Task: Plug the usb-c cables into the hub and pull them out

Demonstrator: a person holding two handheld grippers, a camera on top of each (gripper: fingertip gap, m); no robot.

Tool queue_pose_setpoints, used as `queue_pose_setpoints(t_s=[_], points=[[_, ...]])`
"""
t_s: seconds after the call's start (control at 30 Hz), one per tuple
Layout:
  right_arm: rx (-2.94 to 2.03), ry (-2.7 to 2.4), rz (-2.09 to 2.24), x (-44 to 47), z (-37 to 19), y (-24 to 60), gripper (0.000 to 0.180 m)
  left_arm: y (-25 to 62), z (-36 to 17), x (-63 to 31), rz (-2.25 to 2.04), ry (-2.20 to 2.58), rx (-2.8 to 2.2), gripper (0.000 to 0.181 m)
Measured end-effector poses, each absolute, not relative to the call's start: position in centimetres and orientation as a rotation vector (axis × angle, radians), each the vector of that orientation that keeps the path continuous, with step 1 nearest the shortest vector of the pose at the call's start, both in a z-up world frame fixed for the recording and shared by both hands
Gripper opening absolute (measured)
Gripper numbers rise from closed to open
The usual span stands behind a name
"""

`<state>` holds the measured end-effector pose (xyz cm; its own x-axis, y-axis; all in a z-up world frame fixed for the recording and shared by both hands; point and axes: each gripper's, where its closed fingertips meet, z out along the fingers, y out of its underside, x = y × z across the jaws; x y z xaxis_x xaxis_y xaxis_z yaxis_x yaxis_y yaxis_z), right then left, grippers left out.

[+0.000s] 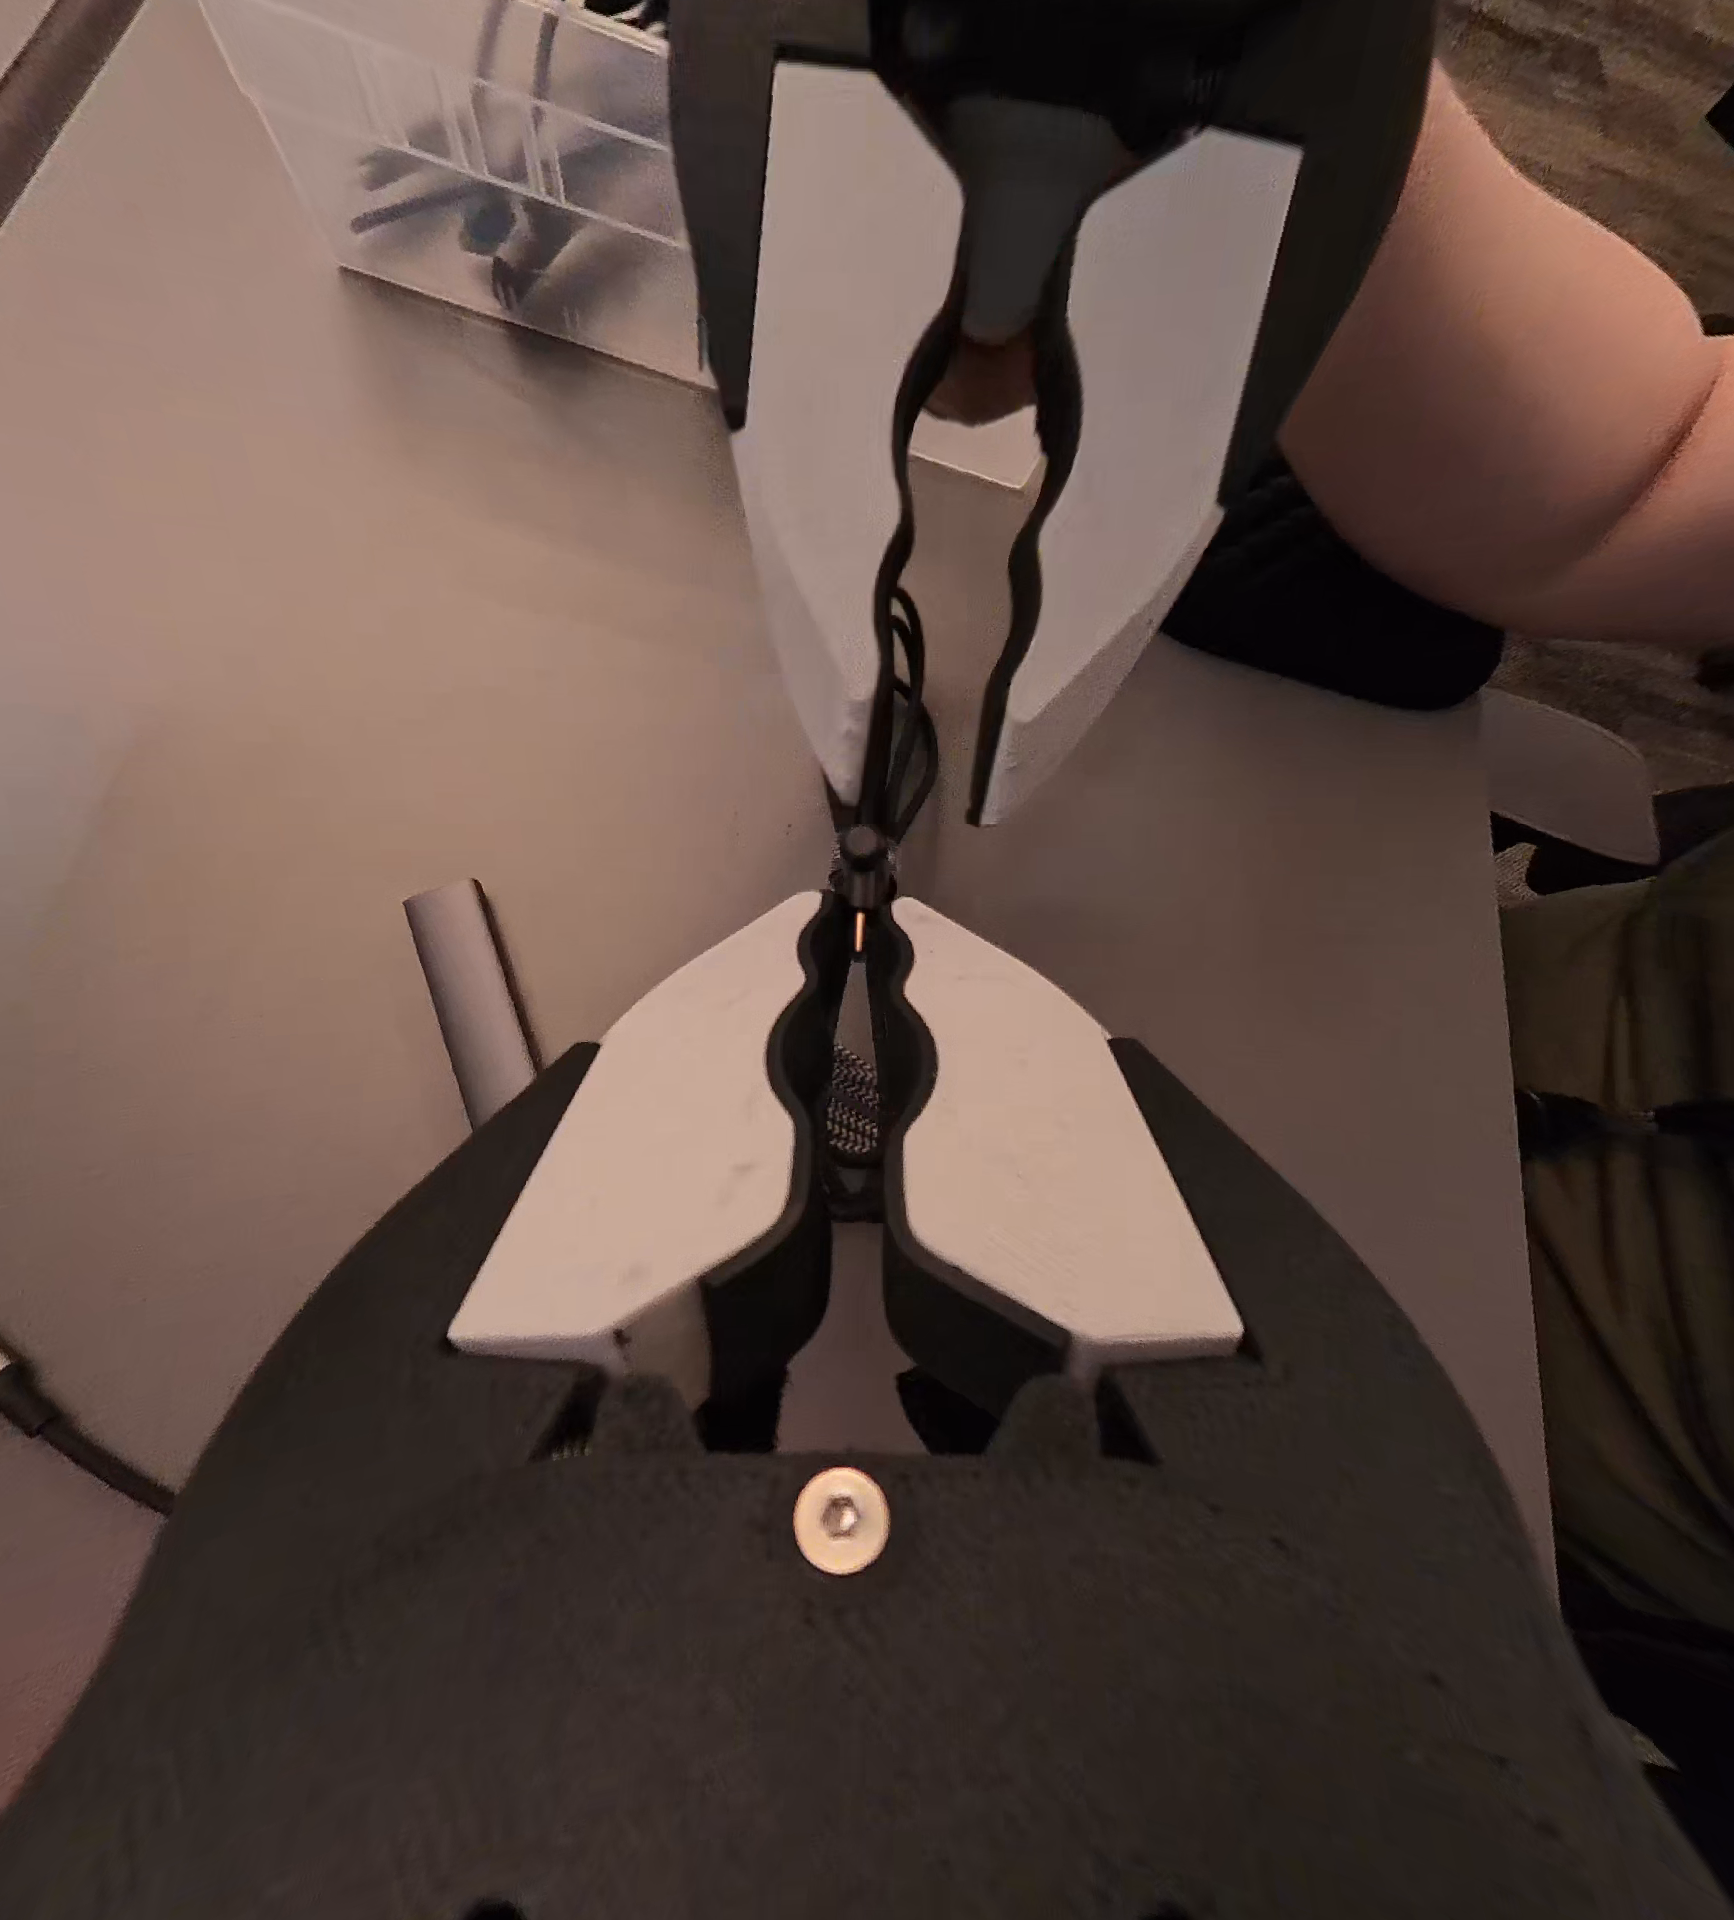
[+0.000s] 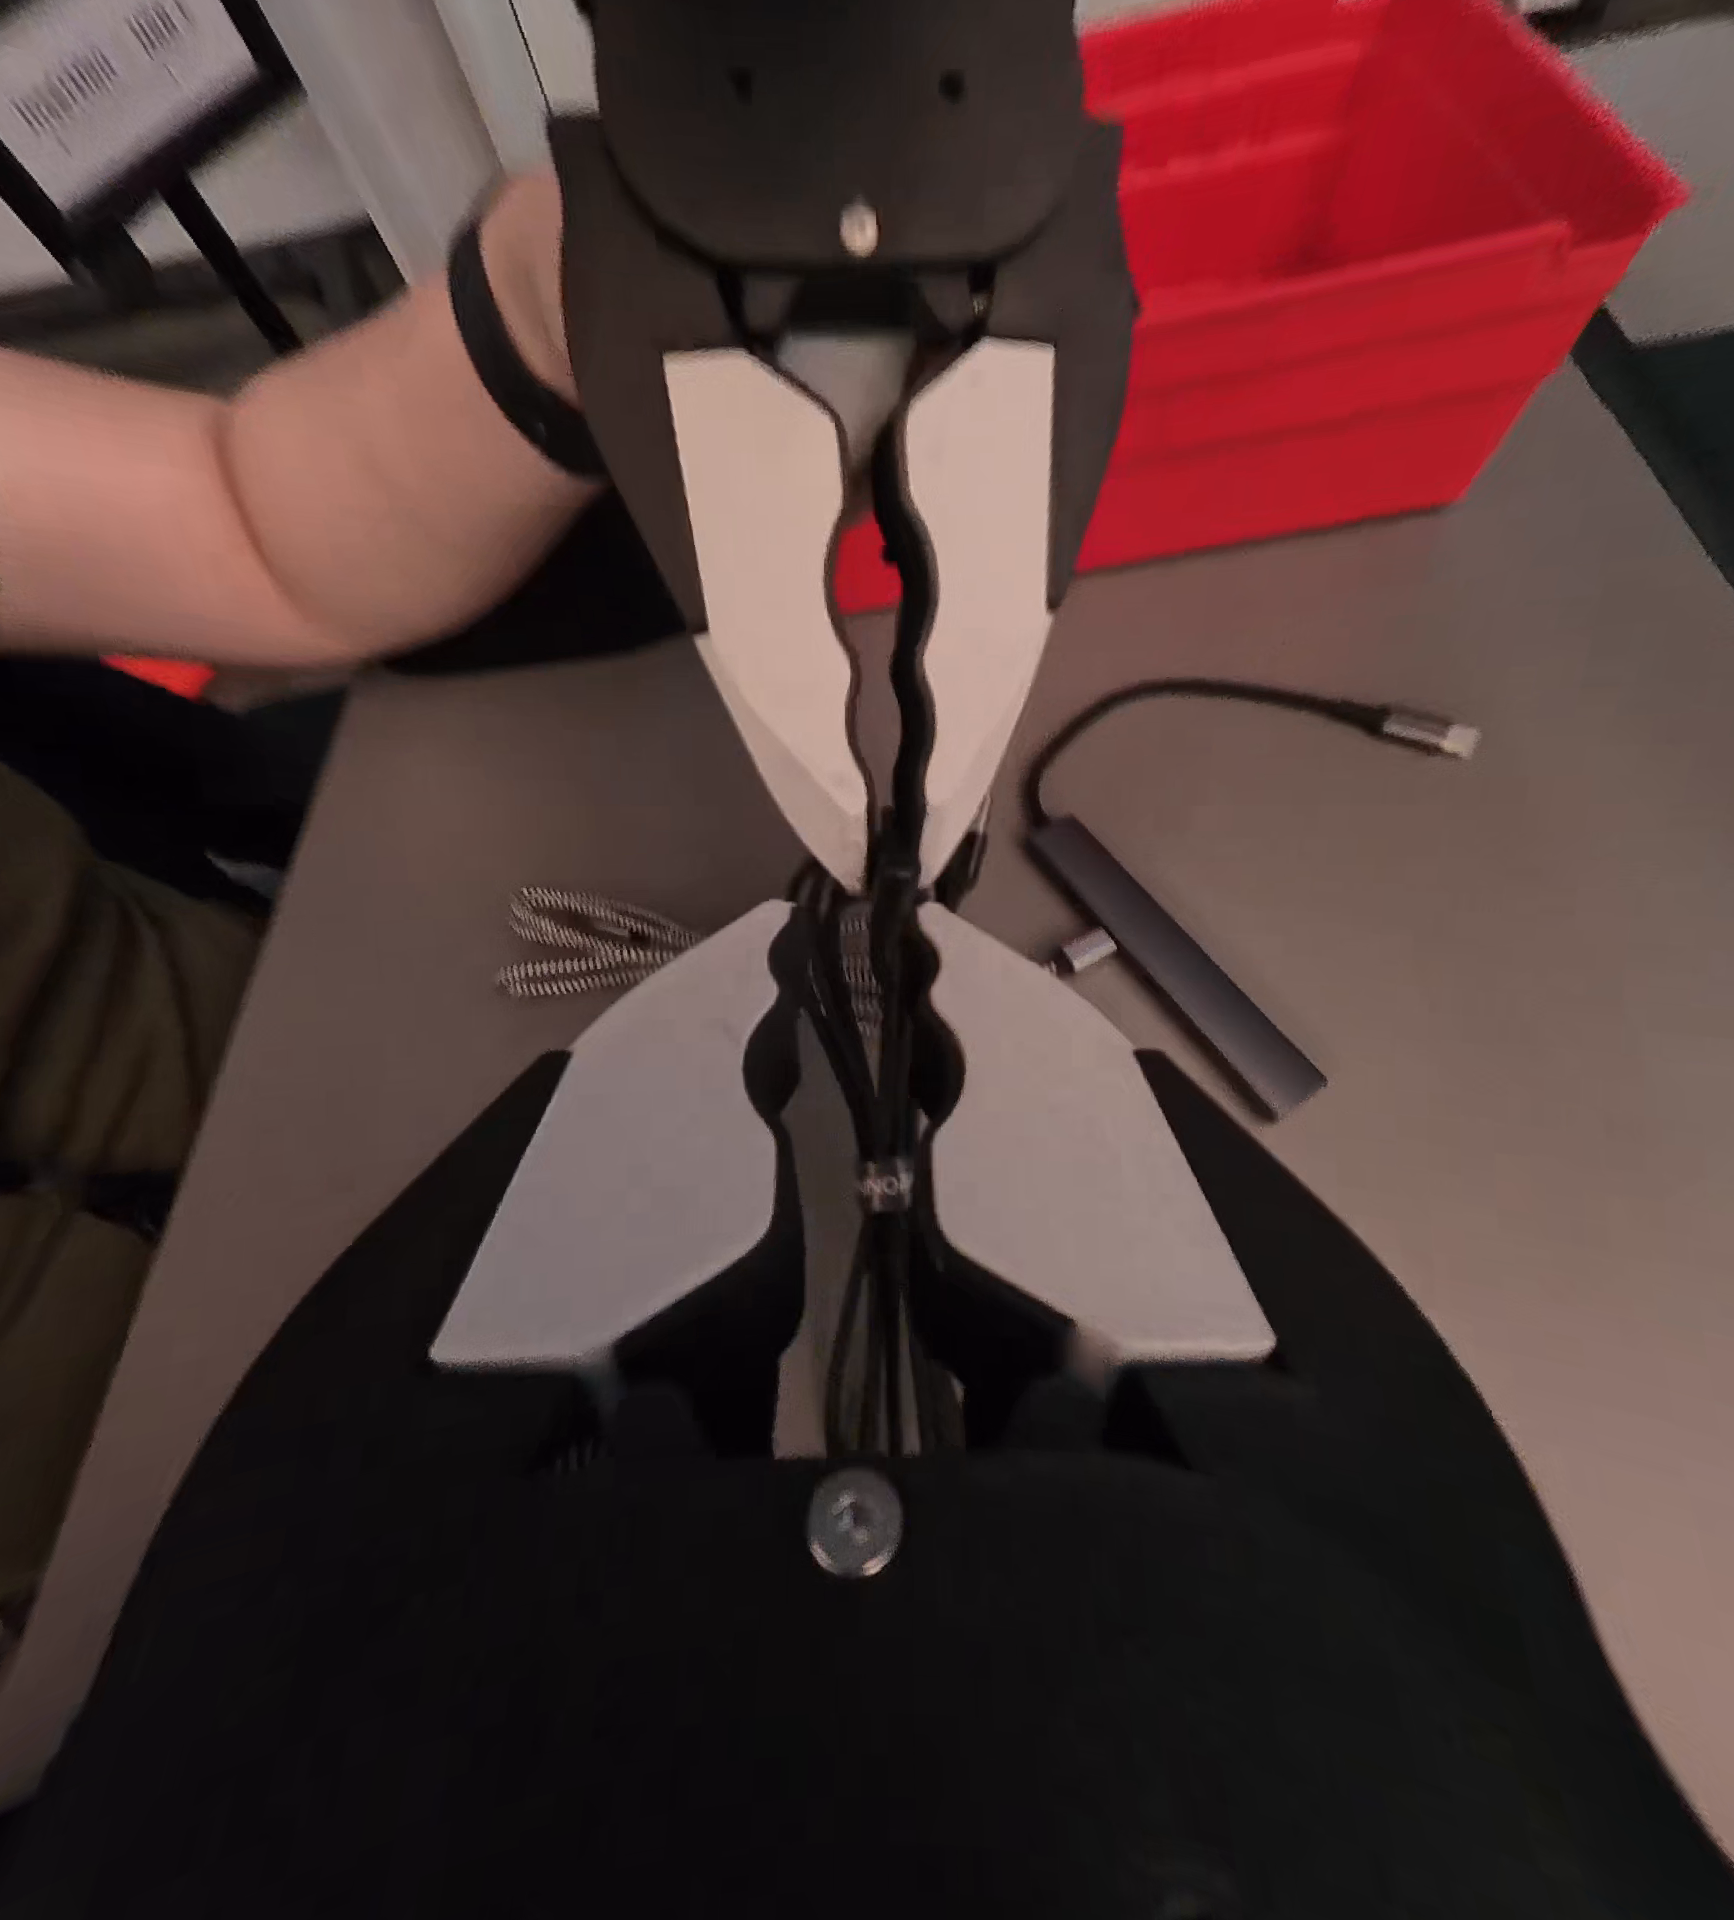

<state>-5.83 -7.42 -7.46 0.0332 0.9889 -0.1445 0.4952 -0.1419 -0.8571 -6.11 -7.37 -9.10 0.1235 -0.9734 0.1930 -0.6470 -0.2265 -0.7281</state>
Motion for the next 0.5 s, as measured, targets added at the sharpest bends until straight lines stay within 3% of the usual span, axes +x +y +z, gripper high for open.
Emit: queue_pose_setpoints(t_s=[0.27,0.5], points=[[-1.627,-1.174,1.302,-7.0,-6.1,-5.6,0.024,-6.9,-9.2,-6.6,-0.928,1.537,-1.956,0.005],[-1.525,-1.076,1.28,-7.0,-7.4,-5.9,0.017,-6.9,-9.0,-6.7,-0.943,1.543,-1.948,0.005]])
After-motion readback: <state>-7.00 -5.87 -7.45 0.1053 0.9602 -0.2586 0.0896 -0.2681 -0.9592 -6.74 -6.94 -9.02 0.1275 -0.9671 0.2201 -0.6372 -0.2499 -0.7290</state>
